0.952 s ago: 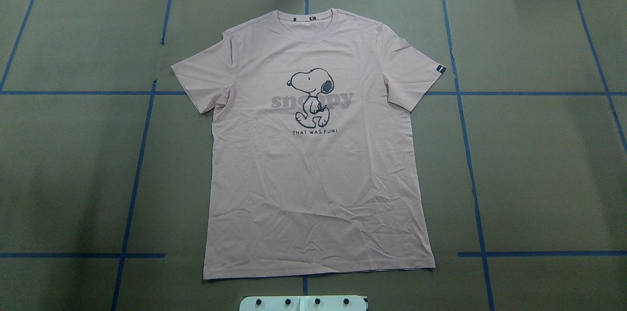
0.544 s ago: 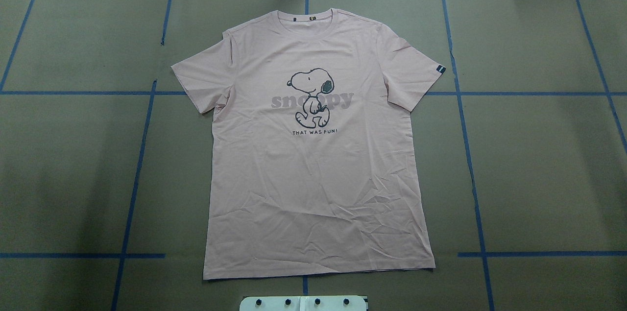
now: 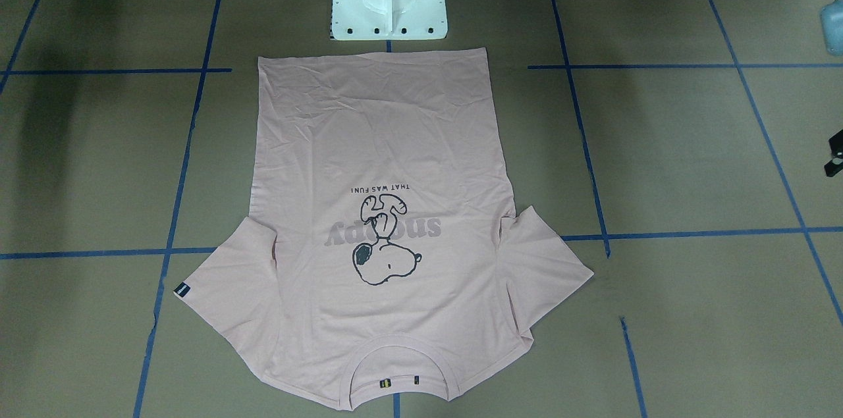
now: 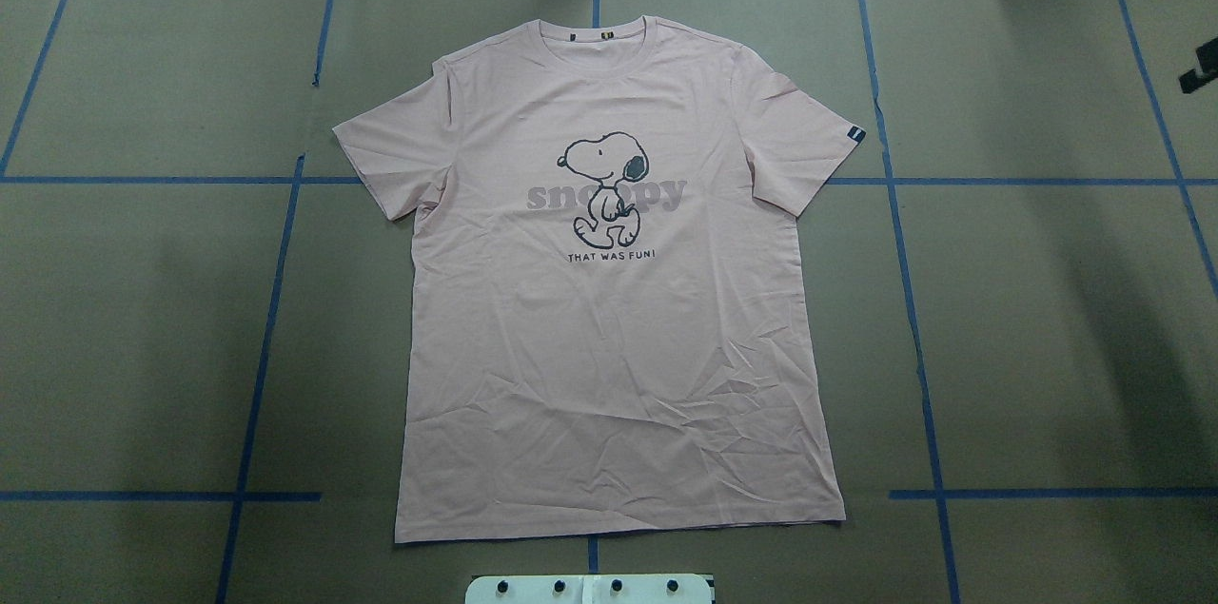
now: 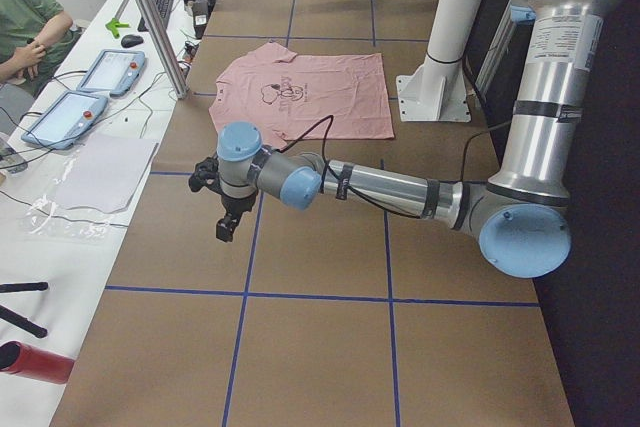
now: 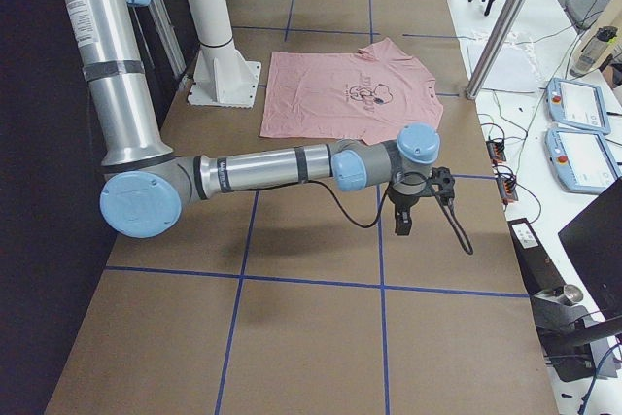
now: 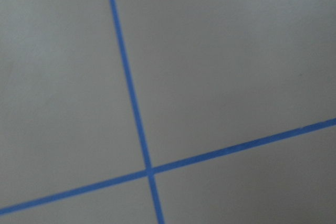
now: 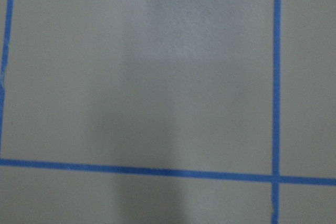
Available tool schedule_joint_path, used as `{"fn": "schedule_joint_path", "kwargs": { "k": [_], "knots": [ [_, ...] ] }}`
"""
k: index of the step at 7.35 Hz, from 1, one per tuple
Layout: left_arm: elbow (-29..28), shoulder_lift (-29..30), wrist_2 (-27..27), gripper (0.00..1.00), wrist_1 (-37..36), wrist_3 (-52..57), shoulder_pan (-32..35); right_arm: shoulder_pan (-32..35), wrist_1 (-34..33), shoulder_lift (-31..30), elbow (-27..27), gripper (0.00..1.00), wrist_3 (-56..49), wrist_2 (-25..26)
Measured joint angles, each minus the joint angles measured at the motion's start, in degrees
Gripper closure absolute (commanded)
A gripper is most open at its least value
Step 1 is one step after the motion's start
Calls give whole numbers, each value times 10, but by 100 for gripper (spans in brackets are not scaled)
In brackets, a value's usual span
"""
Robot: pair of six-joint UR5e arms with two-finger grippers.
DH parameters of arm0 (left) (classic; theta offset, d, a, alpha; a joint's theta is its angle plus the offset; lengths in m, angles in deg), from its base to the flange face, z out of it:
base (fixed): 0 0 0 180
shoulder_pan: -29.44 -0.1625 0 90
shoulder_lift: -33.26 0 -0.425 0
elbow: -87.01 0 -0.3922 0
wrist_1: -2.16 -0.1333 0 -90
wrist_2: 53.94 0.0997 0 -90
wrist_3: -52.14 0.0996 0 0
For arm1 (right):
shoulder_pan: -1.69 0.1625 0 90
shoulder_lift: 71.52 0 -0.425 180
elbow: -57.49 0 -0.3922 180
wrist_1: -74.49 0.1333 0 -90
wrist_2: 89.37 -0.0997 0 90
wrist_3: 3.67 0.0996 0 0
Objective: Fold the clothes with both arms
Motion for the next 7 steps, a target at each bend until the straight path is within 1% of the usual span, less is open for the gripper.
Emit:
{"fn": "schedule_joint_path", "kwargs": {
  "k": [1,2,3,4,5,6,7],
  "knots": [
    [-8,17,2,0,43,-45,-17,-30,38,53,55,0,57,3],
    [-31,39,2,0,80,-86,-27,-59,93,89,104,0,98,8],
    [-58,57,1,0,111,-110,-33,-94,163,106,138,0,130,30],
    [-73,65,2,0,136,-126,-39,-139,227,115,155,0,176,78],
    [-78,67,3,0,149,-141,-45,-187,269,127,161,0,236,129],
    [-79,68,3,0,154,-153,-48,-225,289,141,164,0,280,160],
    [-78,70,2,0,156,-161,-49,-247,296,148,165,0,299,174]
  ]
}}
